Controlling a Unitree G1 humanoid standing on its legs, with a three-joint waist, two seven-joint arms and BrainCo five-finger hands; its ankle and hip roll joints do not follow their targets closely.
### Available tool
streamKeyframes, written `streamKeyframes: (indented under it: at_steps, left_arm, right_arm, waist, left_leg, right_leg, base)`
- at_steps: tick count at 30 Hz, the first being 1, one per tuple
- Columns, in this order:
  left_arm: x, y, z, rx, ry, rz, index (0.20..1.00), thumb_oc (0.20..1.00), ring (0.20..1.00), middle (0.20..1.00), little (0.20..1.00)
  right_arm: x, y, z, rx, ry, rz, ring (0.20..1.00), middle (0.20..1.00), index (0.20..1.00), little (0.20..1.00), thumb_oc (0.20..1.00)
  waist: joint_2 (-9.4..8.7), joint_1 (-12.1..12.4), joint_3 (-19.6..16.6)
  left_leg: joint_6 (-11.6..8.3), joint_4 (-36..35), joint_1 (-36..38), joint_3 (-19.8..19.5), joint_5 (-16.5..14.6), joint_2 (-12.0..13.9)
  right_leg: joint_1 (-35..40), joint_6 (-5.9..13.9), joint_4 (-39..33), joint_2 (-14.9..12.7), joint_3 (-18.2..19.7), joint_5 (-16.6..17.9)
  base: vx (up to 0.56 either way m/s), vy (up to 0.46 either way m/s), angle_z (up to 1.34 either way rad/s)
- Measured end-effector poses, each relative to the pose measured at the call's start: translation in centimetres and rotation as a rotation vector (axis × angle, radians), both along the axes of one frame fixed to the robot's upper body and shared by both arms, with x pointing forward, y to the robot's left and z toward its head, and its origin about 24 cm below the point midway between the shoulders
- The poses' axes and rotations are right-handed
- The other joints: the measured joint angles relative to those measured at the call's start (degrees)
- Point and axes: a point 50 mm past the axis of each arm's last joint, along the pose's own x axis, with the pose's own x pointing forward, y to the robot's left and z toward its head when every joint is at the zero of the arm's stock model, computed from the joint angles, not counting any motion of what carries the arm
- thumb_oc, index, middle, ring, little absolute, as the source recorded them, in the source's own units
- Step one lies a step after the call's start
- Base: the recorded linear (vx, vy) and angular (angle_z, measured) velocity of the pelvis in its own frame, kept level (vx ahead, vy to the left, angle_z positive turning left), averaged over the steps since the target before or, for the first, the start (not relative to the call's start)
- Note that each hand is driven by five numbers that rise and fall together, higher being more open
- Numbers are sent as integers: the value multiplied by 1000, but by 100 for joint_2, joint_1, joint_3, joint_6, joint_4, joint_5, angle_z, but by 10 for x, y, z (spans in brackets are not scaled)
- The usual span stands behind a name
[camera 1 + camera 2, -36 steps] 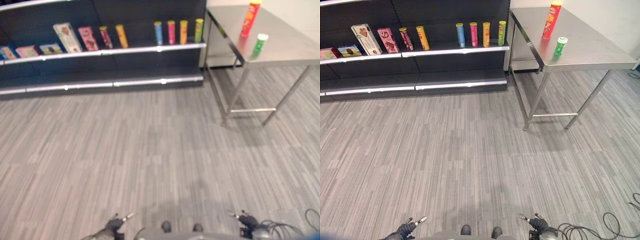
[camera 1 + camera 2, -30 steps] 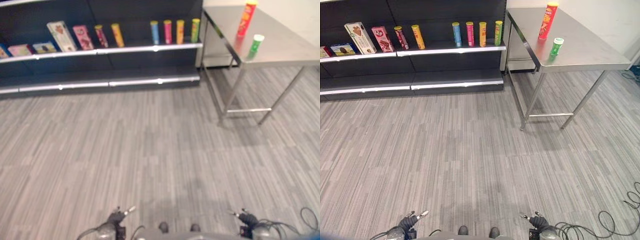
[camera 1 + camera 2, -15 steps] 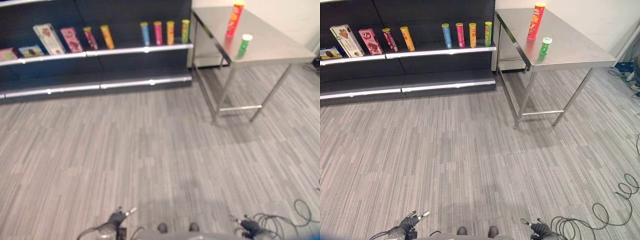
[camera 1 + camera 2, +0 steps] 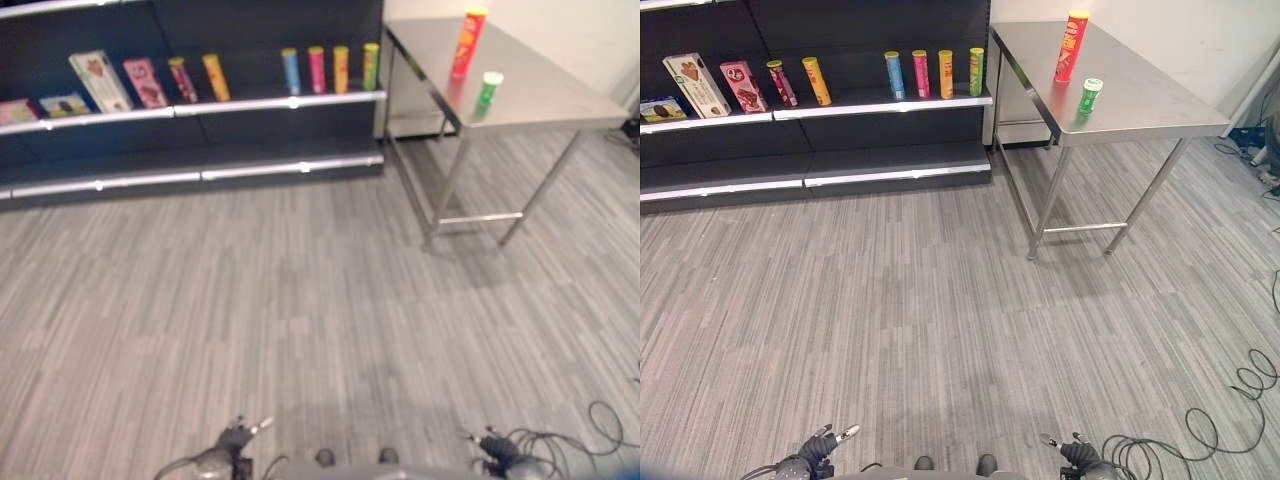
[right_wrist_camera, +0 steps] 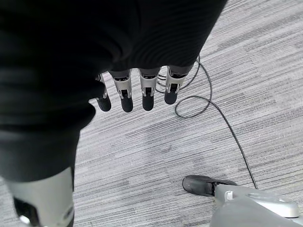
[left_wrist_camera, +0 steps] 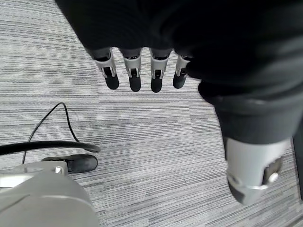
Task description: Put the goods on the table back onto the shelves and tidy them up.
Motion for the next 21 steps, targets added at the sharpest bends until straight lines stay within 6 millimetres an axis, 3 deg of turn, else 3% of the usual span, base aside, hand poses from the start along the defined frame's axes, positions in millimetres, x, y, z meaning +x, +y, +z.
streamKeyframes:
  at_steps: [14,17,20,21]
  left_arm:
    - [-7,1,-2,10,32,-30,1000,1000,1000,1000,1000]
    - [-2,1,-1,12,21,-38,1000,1000,1000,1000,1000]
    - [2,0,0,13,12,-45,1000,1000,1000,1000,1000]
    - [6,1,1,16,3,-46,1000,1000,1000,1000,1000]
  right_arm:
    - [6,0,1,0,-12,6,1000,1000,1000,1000,1000]
    - [12,0,3,-6,-25,16,1000,1000,1000,1000,1000]
    - [16,0,4,-10,-32,26,1000,1000,1000,1000,1000]
    - [16,-1,4,-12,-31,26,1000,1000,1000,1000,1000]
  waist:
    - [56,43,-39]
    - [67,58,-5]
    - [108,81,90]
    - [106,53,133]
  left_leg:
    - [22,2,-83,133,-12,-29]
    - [91,28,-269,148,23,-58]
    - [176,48,-310,258,19,-74]
    - [267,32,-312,255,-31,-147]
  right_leg:
    - [-191,23,76,-17,190,49]
    - [-561,24,418,-61,310,33]
    - [-810,150,829,-134,320,-195]
    - [-1118,199,1446,-202,335,-303]
  base:
    - [-10,62,-7]
    - [-12,140,-16]
    - [10,164,-16]
    - [49,152,-6]
